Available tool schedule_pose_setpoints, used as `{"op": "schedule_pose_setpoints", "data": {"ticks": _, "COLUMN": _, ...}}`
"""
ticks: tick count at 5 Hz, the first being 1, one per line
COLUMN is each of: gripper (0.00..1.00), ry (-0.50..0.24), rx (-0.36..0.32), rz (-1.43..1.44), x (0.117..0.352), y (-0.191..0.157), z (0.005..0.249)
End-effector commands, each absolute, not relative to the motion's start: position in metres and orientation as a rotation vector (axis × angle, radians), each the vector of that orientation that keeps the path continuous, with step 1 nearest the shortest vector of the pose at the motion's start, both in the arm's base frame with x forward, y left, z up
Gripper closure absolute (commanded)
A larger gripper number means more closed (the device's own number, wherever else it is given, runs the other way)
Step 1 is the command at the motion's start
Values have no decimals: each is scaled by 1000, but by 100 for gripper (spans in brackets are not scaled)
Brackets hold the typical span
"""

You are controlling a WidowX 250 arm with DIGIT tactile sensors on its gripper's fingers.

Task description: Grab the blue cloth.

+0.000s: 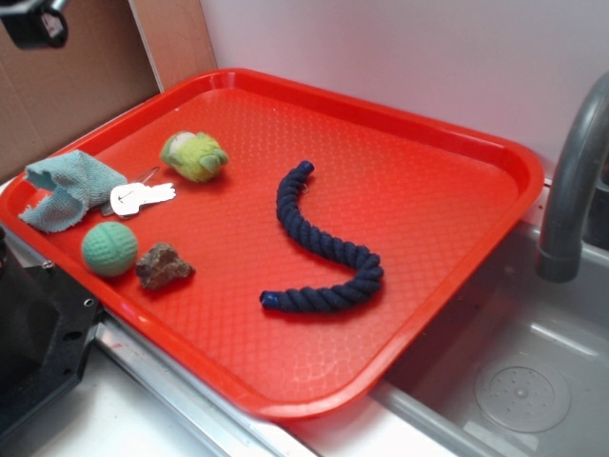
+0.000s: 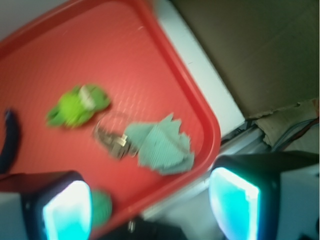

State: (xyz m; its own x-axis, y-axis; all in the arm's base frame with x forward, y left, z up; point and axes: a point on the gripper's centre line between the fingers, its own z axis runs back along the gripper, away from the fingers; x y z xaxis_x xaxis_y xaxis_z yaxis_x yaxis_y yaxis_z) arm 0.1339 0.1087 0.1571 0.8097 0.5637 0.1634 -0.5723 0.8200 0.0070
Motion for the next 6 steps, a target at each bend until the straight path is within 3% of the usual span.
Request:
{"op": "schedule_pose_setpoints", "data": {"ticks": 1, "gripper": 0, "ry": -160, "rx": 73, "rz": 720, "x": 128, "y": 126, "z": 102}}
{"op": "schedule_pose_setpoints", "data": {"ticks": 4, "gripper": 0, "ry": -77, "rx": 66, "rz": 682, "x": 136, "y": 119, "z": 44}}
{"op": "schedule_pose_setpoints", "data": {"ticks": 5, "gripper": 2, "ry": -57, "rx": 86, "rz": 705, "x": 133, "y": 117, "z": 41}}
{"op": "schedule_pose_setpoints", "data": {"ticks": 6, "gripper": 100, "ry": -40, "rx": 127, "rz": 718, "x": 129, "y": 118, "z": 36}}
